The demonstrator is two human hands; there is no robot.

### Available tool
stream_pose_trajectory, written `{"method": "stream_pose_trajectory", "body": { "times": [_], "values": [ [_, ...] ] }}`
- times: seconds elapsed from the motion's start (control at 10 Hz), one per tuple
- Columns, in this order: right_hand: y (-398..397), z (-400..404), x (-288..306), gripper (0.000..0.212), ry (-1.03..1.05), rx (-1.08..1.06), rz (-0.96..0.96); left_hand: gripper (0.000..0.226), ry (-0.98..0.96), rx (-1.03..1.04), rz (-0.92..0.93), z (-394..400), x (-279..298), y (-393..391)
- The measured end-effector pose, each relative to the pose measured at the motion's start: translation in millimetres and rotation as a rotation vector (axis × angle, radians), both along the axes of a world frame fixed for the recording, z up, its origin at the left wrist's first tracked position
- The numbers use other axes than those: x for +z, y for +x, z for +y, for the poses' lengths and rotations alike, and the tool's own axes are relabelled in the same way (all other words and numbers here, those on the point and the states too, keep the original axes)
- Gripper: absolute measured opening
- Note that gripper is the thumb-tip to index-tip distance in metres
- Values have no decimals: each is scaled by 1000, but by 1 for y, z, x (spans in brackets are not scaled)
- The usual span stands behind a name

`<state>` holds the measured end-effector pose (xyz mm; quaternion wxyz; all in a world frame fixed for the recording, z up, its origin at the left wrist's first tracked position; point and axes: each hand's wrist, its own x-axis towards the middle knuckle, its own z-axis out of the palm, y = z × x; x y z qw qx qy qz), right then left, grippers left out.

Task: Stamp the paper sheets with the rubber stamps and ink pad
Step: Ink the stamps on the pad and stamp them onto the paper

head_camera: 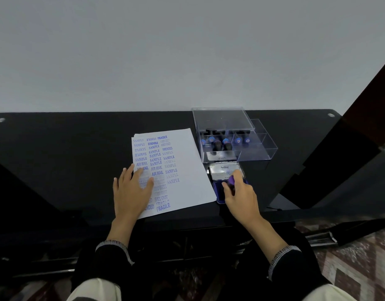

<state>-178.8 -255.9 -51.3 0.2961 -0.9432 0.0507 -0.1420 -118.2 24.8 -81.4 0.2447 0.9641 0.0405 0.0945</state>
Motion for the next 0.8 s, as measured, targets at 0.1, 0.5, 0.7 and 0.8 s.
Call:
{"method": "stream_pose_trajectory", "body": {
  "times": [0.1,0.5,0.7,0.8],
  "values": [
    [4,-2,5,21,8,33,53,52,-9,-6,-11,0,-1,0],
    [23,-4,21,19,-37,61,244,51,-26,-13,-13,1,0,0],
    [6,3,9,23,-55,21,78,51,-25,-14,-18,1,-2,0],
    [-3,4,2,23,-88,-13,-19,51,-22,-19,-24,1,-2,0]
  ]
}}
